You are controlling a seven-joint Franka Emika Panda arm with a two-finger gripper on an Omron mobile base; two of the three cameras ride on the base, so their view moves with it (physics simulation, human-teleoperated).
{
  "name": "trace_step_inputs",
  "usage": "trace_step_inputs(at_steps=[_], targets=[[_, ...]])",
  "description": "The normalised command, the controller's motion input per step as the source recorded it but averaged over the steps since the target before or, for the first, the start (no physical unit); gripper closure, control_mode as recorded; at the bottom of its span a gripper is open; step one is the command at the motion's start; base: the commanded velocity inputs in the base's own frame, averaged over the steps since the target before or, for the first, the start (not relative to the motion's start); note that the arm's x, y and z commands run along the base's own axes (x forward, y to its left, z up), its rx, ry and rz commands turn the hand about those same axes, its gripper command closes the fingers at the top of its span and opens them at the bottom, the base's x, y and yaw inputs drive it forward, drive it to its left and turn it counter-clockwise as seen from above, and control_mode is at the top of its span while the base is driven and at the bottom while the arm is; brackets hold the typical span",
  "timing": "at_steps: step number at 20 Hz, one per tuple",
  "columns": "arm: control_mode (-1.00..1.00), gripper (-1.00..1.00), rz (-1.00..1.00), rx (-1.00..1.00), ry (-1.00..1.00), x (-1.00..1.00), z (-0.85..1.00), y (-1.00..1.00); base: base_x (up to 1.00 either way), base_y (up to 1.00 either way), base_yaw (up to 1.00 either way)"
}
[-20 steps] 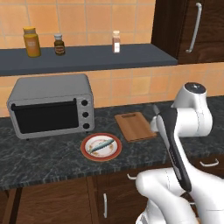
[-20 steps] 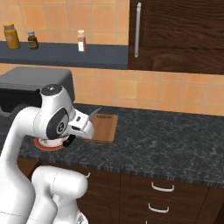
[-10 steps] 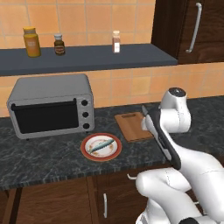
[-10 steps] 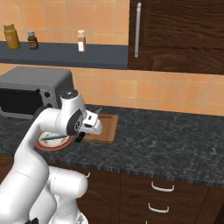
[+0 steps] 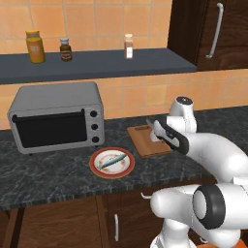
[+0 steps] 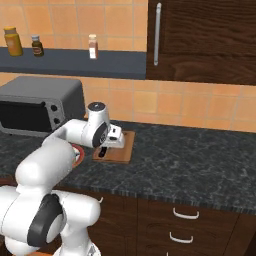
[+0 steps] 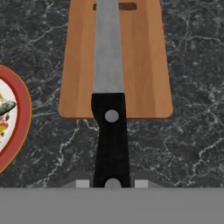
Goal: Pick up the knife from the drawer and place it on the cutting board. Then place the meat from the plate to the cutting board.
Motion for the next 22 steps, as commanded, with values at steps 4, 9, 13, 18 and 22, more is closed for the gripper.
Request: trace_step_inputs(at_steps=[4,9,13,18,22], targets=[[-1.00,1.00,0.00,0.00,0.25,0.31,0.00,0.00,0.00,0.00,0.00],[-1.00,1.00,0.00,0.00,-0.01,0.20,-0.33,0.00,0.00,0.00,0.00],[-1.00,1.00,0.01,0.00,-0.04,0.31,-0.36,-0.04,0.00,0.00,0.00],[-1.00,1.00,0.09,0.00,0.02,0.25,-0.03,-0.24,0.00,0.00,0.00],[-1.00,1.00,0.11,0.00,0.00,0.23,-0.19,-0.08,0.00,0.00,0.00]])
